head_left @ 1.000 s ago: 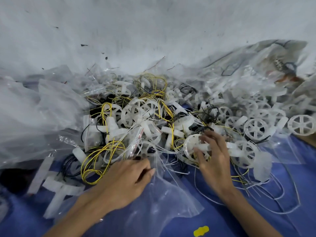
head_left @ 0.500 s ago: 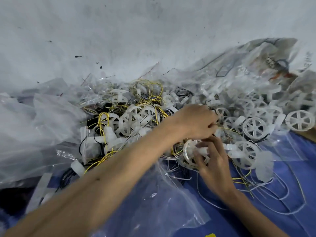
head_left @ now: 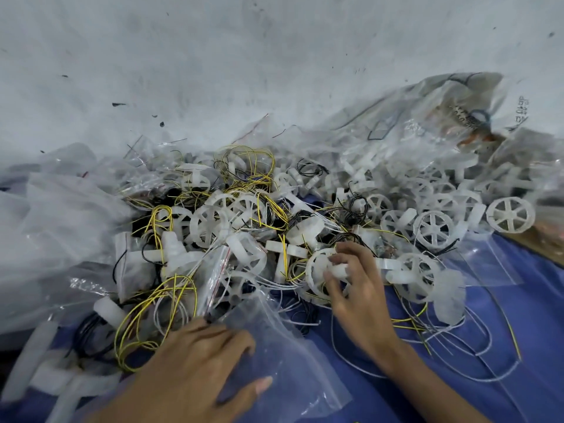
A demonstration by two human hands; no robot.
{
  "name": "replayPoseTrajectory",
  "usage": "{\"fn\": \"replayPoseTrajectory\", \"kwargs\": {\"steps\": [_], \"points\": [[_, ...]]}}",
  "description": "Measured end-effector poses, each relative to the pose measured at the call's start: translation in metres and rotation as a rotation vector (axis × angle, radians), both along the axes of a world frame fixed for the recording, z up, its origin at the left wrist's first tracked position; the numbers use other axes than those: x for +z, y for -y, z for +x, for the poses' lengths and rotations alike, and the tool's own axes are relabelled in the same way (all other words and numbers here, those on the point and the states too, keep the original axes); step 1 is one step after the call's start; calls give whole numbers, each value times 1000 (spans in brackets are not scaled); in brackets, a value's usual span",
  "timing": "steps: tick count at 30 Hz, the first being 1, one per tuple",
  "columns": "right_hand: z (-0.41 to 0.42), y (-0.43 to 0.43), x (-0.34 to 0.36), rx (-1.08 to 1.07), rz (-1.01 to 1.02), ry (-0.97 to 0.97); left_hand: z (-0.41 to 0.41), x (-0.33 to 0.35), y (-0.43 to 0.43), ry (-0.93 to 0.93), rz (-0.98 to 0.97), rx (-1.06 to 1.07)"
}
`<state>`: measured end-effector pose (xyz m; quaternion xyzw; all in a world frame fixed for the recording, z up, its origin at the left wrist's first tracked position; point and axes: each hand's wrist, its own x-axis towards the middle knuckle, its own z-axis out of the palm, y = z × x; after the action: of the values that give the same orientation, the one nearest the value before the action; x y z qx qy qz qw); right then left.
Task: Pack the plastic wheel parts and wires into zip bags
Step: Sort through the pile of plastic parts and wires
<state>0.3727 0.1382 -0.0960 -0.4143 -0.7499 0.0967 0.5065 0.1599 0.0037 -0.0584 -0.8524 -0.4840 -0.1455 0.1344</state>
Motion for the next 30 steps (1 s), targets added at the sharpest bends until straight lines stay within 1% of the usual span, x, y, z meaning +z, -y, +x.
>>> {"fn": "replayPoseTrajectory", "kwargs": {"steps": [4,6,8,9,10,12,14,15,16,17,19,25,28,30], "points": [[2,1,1,35,-28,-59,18,-9,-4,-6,-168,104],[2,2,4,40,-14,-61,21,-11,-4,43,-266,137],[2,5,9,45,38,-80,21,-19,-4,98,-288,153],[1,7,12,48,68,-95,22,-22,-4,74,-294,160],[1,9,14,51,96,-109,22,-27,-4,55,-233,162],[0,14,17,58,150,-121,27,-28,-4,124,-170,215],[-1,18,18,96,176,-110,30,-36,-5,176,-229,248],[-2,20,19,140,163,-107,29,-43,-5,162,-267,238],[-3,21,19,201,125,-114,30,-45,-7,150,-288,217],[-4,23,19,273,65,-135,30,-45,-10,149,-265,188],[-8,27,19,401,-105,-200,30,-42,-15,156,-263,159],[-14,32,16,559,-622,-339,34,-32,-29,76,-329,98],[-16,32,18,610,-861,-554,37,-19,-41,29,-417,47],[-15,32,23,592,-949,-683,38,-11,-46,20,-447,21]]}}
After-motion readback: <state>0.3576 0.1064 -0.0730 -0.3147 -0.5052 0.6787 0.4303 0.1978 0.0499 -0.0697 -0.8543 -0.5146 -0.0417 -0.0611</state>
